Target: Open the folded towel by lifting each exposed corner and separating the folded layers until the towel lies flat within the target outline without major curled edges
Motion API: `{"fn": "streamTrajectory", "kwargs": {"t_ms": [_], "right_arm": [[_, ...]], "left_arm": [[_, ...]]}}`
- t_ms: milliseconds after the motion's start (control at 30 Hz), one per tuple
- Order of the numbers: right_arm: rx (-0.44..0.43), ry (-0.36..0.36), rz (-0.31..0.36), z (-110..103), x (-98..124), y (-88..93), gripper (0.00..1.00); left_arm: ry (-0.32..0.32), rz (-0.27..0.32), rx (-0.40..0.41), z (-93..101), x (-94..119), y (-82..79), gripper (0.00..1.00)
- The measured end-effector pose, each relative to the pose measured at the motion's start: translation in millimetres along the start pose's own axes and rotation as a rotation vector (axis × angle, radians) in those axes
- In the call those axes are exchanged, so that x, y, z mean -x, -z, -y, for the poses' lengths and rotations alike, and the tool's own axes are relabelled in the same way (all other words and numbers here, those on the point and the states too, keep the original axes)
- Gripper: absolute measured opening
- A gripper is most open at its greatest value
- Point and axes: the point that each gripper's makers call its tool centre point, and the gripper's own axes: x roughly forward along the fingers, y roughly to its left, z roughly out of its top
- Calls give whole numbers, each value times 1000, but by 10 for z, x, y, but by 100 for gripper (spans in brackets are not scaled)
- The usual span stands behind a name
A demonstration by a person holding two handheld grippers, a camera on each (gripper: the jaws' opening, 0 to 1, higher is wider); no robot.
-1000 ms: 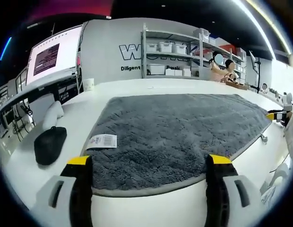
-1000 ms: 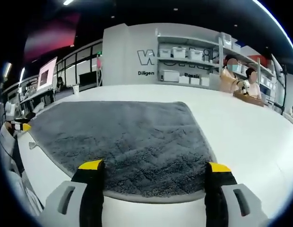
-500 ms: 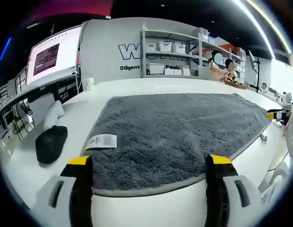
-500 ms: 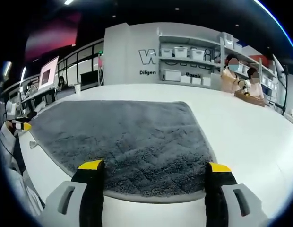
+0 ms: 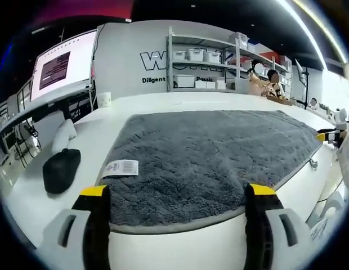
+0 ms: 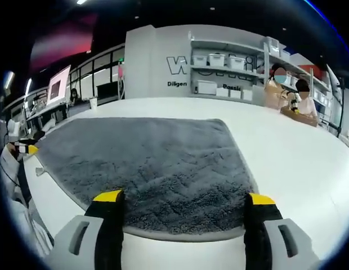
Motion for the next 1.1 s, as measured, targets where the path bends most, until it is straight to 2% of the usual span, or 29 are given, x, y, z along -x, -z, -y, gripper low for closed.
{"fn": "streamTrajectory", "kwargs": {"t_ms": [467, 833, 1100], "right_arm": [[-3, -7, -16, -13, 7, 5, 88], [8, -32, -58, -23, 10, 15, 88], [13, -40, -50, -29, 16, 16, 88]], "left_arm": [[0, -6, 0, 3, 4, 5, 99], [1, -8, -1, -4, -2, -1, 99], [2, -14, -1, -6, -8, -2, 99]]}}
